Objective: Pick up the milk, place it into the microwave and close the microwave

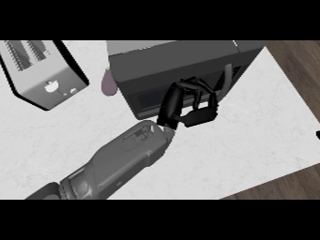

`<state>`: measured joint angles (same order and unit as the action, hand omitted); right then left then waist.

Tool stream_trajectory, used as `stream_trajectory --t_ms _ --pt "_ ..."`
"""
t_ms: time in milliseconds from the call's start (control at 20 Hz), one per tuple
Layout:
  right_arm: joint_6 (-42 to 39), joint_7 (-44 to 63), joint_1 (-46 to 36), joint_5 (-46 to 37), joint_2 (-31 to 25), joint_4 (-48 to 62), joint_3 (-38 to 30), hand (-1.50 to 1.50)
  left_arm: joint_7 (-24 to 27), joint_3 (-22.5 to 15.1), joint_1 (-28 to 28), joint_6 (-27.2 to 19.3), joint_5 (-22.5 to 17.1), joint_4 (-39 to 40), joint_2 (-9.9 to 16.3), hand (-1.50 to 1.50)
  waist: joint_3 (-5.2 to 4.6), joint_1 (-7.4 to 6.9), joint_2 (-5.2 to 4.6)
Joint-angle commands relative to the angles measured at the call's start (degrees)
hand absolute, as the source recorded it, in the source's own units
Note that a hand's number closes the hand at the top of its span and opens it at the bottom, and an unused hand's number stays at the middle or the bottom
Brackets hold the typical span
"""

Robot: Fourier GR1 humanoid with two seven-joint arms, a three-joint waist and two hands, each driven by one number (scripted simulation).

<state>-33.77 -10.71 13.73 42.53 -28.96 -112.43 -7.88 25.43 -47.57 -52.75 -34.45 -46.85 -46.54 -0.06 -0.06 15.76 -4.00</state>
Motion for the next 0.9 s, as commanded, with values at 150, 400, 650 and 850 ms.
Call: stream_trajectory --t_ms 150,400,650,850 --pt "-1.5 0.8 0.0 1.9 -1.0 -1.1 0.8 -1.50 3.4 3.6 -2.4 -1.3 -2.5 6.3 0.1 1.50 -0.08 0.45 -1.10" --pt "-2.4 1.2 -0.3 3.0 -2.1 -1.9 0.6 -1.50 4.6 3.4 -2.5 -1.5 -4.2 6.7 0.1 1.50 -0.06 0.75 -1.19" --pt "-2.7 2.0 -0.4 3.6 -3.0 -3.4 0.9 -1.50 6.6 3.0 -2.4 -2.2 -5.1 7.0 0.1 1.50 -0.17 1.43 -1.42" --pt "-2.5 2.4 -0.2 4.8 -3.3 -4.0 0.8 -1.50 7.7 3.1 -2.9 -2.6 -6.0 7.4 0.1 1.50 -0.16 1.50 -1.46"
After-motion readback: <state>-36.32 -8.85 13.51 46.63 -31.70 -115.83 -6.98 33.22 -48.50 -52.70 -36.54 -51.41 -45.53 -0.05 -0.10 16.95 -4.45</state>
